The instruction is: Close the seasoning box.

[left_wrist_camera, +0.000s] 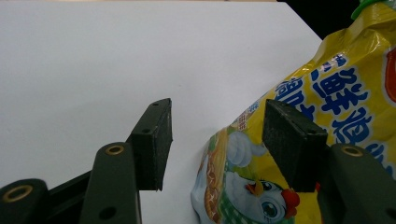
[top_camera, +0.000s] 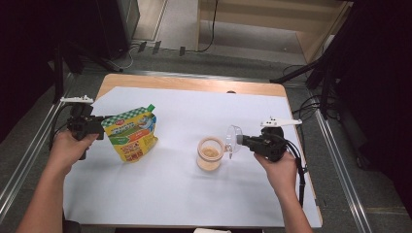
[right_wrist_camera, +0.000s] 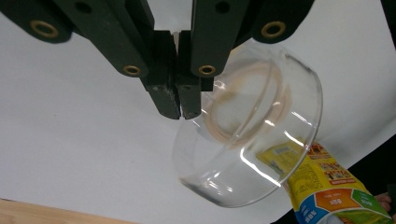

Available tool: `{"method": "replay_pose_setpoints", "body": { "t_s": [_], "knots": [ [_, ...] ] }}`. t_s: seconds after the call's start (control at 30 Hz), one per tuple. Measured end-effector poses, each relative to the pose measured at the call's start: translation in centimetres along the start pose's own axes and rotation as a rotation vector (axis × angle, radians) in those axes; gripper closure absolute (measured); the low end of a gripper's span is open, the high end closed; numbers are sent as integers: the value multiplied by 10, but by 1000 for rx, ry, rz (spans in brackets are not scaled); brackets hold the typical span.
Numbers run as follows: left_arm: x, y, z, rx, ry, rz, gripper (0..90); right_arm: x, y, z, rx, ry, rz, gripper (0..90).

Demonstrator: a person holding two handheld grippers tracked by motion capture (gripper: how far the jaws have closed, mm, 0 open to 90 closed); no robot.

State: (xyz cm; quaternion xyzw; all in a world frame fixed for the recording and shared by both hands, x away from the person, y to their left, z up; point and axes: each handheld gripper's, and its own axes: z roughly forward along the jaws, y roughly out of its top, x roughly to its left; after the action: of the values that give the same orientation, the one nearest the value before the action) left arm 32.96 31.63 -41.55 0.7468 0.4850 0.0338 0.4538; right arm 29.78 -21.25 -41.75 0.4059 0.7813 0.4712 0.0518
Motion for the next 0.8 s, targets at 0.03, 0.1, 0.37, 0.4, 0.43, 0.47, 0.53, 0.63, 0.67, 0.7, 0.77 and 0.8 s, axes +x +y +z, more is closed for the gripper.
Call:
{"method": "replay_pose_setpoints", "body": {
  "t_s": [0.03,0.1,0.37,0.4,0.43,0.47,0.53,0.63,0.67,0.7,0.77,0.8],
  "knots": [
    [0,0,0,2,0,0,437,0,0,0,0,2,-3,895],
    [0,0,1,4,0,0,436,2,1,0,-4,5,-4,895],
    [0,0,1,7,-1,-3,435,8,3,-2,-20,20,-14,893],
    [0,0,1,8,-1,-3,435,8,4,-2,-17,20,-17,892],
    [0,0,1,8,0,-4,434,9,4,-2,-20,22,-19,892],
    [0,0,1,8,-1,-5,434,10,4,-2,-20,22,-20,891],
    [1,0,1,8,-1,-6,434,11,5,-2,-21,24,-21,890],
    [1,0,1,8,-2,-7,434,14,7,-2,-25,28,-29,890],
    [1,0,1,8,-2,-7,434,15,7,-1,-27,29,-33,890],
    [1,0,1,8,-3,-8,433,16,7,-1,-25,33,-35,890],
    [1,0,1,9,-3,-9,433,18,8,0,-22,37,-37,890],
    [2,0,0,9,-4,-9,433,19,8,1,-21,36,-44,890]
  ]
}}
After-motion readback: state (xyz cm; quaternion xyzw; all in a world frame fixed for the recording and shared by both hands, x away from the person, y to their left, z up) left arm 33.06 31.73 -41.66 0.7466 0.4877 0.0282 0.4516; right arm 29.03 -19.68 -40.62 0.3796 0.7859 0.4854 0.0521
